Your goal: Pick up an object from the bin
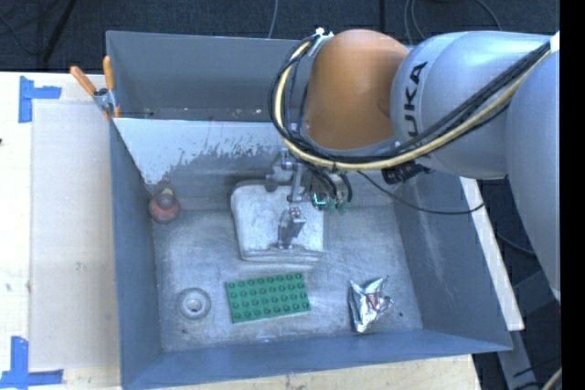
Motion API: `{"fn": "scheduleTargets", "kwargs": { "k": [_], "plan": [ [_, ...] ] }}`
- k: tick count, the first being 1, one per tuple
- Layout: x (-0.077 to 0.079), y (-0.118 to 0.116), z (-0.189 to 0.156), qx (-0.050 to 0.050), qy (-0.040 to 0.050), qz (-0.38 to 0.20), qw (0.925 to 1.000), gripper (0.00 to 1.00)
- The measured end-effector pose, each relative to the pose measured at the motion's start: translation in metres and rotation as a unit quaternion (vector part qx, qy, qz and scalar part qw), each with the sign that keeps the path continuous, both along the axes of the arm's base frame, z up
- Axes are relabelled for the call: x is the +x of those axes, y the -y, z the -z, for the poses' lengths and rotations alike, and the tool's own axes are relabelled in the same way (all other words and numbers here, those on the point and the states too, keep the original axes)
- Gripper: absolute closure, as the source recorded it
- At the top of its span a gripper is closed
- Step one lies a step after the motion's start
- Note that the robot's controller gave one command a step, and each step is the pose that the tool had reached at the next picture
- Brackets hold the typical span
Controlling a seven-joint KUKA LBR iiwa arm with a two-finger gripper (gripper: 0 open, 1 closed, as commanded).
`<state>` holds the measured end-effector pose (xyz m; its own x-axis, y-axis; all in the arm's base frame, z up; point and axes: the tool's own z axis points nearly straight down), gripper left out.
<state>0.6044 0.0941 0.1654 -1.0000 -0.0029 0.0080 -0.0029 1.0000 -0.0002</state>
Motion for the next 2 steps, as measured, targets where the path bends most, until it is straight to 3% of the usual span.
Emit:
{"fn": "scheduleTargets", "kwargs": {
  "k": [1,2],
  "plan": [
    [-0.0431,-0.0063,0.0598,0.001,0.0122,-0.073,0.9973,0.0],
    [-0.0436,-0.007,0.06,0.003,0.0114,-0.072,0.9974,1.0]
  ]
}}
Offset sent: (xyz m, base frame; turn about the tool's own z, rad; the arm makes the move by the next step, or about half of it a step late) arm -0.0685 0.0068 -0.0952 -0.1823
